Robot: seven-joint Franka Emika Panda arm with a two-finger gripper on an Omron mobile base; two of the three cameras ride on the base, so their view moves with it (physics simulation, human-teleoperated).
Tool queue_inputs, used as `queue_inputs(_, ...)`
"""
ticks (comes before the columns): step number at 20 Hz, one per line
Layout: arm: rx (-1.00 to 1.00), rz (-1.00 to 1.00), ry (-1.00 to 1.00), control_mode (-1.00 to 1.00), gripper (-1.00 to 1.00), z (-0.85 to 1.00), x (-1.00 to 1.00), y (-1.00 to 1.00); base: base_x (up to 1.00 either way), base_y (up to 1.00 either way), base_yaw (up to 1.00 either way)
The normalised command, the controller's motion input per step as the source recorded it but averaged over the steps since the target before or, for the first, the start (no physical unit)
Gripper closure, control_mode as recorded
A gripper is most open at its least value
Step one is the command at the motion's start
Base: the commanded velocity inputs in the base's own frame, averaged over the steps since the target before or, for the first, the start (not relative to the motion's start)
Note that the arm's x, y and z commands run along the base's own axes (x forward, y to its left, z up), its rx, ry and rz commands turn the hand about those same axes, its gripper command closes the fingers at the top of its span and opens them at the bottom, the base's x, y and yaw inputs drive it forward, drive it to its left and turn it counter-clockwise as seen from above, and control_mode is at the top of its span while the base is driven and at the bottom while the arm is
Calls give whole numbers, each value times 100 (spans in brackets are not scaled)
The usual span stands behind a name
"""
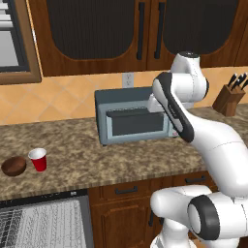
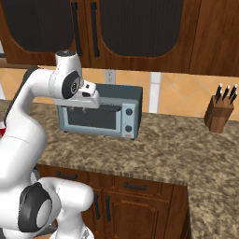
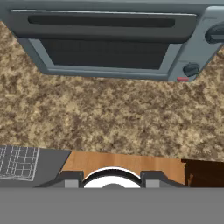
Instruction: Pick up the cup and bowl from the counter, place them in the dishwasher, and close the dishwasher door.
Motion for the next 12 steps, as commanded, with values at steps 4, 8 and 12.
queue_inputs(4,1,4,0,-100,-100,0,-41,24,0,0,0)
queue_inputs(8,0,4,0,-100,-100,-6,-70,56,0,0,0)
queue_inputs(12,0,0,-2,-100,-100,-6,-32,34,0,0,0)
